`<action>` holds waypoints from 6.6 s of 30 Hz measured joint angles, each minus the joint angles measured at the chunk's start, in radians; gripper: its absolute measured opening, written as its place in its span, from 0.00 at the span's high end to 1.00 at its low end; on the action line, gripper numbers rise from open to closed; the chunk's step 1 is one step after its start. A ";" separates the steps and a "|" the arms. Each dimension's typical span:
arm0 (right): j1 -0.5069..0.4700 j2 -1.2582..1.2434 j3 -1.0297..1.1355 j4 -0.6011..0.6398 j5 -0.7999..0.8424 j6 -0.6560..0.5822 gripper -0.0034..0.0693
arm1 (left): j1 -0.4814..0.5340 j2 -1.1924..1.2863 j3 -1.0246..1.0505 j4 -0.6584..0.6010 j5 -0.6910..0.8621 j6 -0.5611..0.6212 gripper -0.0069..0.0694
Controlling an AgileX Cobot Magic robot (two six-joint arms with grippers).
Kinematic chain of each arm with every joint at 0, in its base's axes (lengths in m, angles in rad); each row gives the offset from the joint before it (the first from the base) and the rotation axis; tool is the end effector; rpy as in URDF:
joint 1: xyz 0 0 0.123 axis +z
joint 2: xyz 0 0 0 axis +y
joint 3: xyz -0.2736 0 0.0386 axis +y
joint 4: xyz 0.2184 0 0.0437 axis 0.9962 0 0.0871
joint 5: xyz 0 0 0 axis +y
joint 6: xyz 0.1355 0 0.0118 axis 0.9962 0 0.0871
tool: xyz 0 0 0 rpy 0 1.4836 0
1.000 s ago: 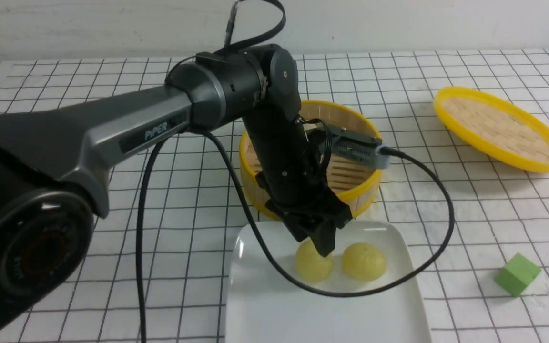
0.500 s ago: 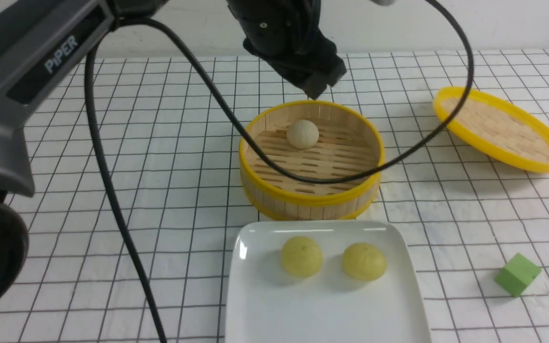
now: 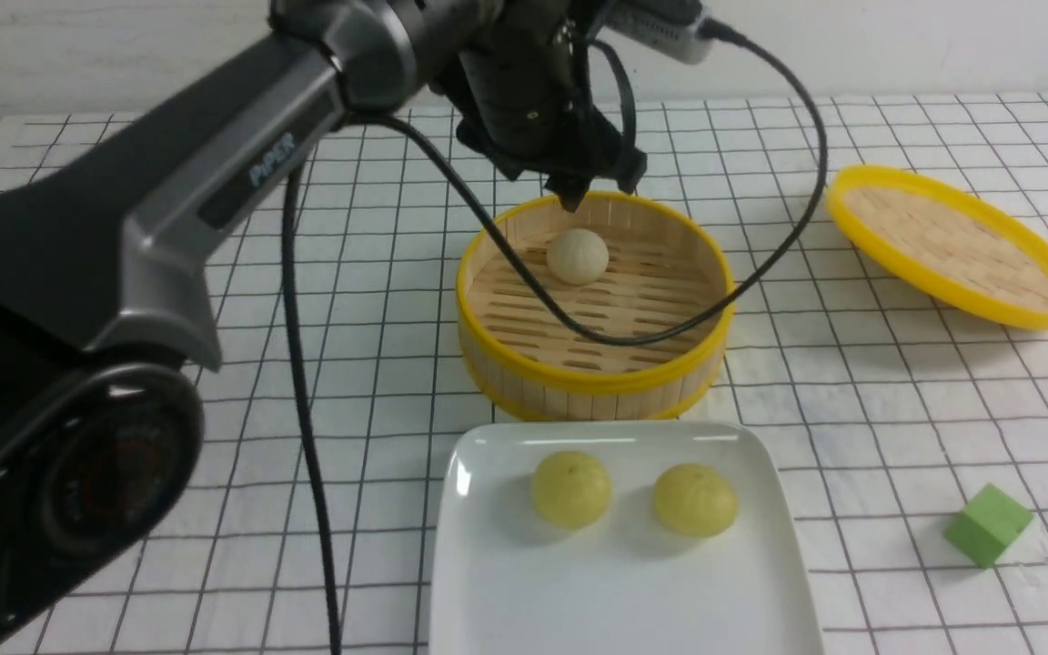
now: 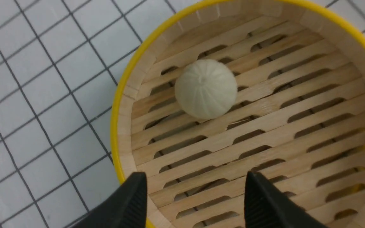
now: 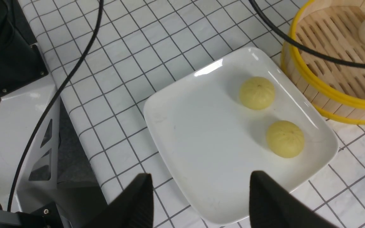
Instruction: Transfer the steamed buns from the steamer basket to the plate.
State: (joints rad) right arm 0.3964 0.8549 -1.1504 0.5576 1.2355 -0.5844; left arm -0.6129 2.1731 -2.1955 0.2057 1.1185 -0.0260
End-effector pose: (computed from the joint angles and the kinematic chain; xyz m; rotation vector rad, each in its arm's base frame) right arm 0.0918 0.1121 0.3758 -1.1066 2.0369 0.6237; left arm 0.4040 -0.2536 0.2626 0.7808 2.4227 0.0251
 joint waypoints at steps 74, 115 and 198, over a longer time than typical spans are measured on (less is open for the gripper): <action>0.000 0.000 0.000 0.029 0.003 0.000 0.39 | 0.081 0.078 -0.105 -0.168 -0.062 0.002 0.88; 0.000 0.000 0.000 0.036 0.019 0.000 0.39 | 0.081 -0.726 0.868 -0.468 0.107 0.035 0.87; 0.000 0.000 0.000 0.076 -0.310 -0.017 0.39 | 0.081 -0.723 0.512 -0.014 -0.066 0.048 0.42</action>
State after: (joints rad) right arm 0.3964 0.8549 -1.1504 0.6336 0.9256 -0.6012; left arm -0.5323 1.4498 -1.6836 0.1917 1.0524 0.0218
